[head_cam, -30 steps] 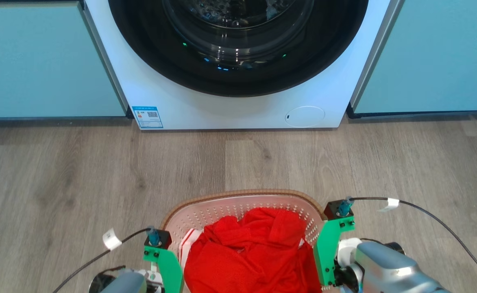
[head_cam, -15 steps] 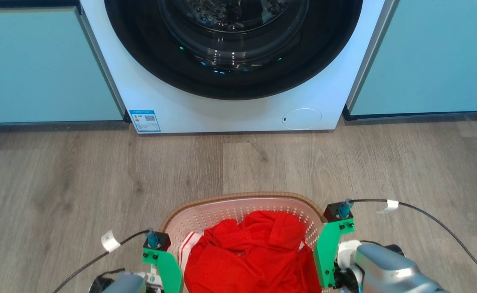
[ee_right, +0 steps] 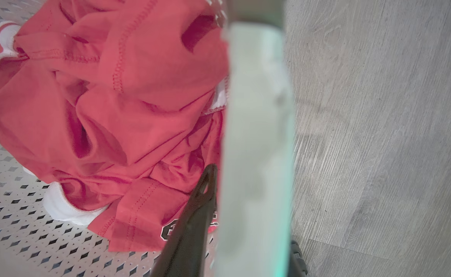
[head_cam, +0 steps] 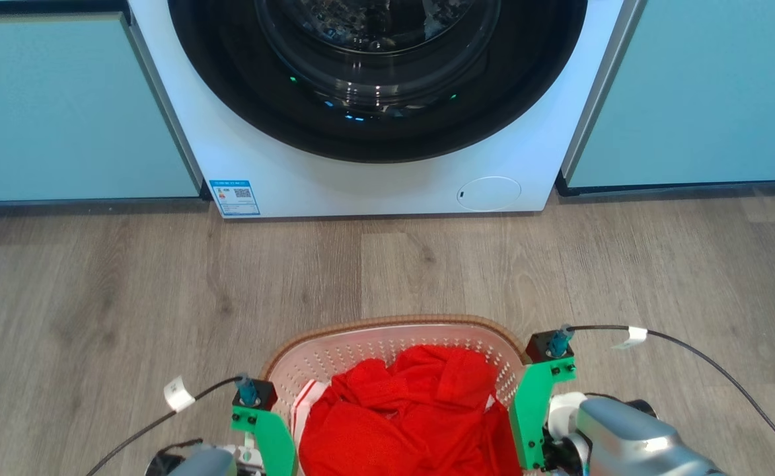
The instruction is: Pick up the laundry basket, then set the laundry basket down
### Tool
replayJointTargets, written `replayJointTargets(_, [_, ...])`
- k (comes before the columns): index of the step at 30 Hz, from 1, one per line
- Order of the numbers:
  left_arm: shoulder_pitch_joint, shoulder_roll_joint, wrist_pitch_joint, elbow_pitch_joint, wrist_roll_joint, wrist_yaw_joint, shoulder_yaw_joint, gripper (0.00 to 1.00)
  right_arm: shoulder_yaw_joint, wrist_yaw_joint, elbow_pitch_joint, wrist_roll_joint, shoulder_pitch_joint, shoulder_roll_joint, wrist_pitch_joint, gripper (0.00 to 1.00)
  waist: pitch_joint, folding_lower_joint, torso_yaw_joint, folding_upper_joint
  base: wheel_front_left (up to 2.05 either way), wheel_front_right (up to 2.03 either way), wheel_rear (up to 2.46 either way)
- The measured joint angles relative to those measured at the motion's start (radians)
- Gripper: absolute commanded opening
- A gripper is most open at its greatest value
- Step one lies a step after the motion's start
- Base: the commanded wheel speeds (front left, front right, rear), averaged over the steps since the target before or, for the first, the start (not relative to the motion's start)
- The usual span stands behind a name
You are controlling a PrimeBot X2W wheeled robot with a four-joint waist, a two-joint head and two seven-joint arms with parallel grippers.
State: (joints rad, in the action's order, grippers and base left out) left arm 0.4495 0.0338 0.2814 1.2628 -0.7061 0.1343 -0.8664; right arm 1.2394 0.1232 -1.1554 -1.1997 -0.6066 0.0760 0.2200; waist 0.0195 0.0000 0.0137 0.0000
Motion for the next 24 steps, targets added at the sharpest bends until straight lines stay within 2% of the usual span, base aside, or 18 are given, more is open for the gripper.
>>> replayJointTargets(24, [0.0,0.0,-0.002,0.007,-0.053,0.0,-0.051,0.0,0.021,0.0,-0.005,-0.018,0.0,0.0,0.0,0.0,-0.006,0.0,0.001,0.0,0.0,0.0,0.0])
